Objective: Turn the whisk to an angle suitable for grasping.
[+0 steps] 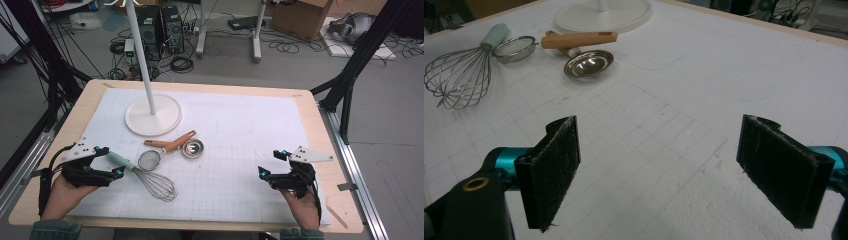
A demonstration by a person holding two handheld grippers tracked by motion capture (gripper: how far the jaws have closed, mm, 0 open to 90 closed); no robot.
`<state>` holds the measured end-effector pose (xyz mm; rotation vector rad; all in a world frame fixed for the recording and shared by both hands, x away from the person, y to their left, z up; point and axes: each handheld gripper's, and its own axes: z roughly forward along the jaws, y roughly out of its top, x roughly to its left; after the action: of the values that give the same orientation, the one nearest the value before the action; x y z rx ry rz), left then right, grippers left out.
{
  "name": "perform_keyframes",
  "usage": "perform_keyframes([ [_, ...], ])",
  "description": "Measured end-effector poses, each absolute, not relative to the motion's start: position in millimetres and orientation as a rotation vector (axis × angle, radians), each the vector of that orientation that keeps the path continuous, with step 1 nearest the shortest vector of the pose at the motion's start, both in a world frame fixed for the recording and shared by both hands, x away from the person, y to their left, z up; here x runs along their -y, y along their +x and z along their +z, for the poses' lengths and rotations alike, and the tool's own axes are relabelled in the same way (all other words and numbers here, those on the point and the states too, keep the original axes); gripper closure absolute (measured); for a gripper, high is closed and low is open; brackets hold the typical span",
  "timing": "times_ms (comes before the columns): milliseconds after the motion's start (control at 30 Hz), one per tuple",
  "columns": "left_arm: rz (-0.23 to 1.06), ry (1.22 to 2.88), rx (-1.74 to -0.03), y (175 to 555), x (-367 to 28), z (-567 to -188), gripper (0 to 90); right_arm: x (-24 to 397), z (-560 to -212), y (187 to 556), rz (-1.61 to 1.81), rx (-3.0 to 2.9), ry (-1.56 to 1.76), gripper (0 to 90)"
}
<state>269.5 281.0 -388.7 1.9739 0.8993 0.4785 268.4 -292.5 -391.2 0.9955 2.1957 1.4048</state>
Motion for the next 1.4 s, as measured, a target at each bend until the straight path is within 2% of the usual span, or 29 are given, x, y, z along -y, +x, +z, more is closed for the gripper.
perform_keyframes([
  [1400,0.503,1.943,-0.942,266.1,-298.6,-387.5,14.7,278.7,-391.5,270.3,1.400,-2.239,0.961,16.3],
])
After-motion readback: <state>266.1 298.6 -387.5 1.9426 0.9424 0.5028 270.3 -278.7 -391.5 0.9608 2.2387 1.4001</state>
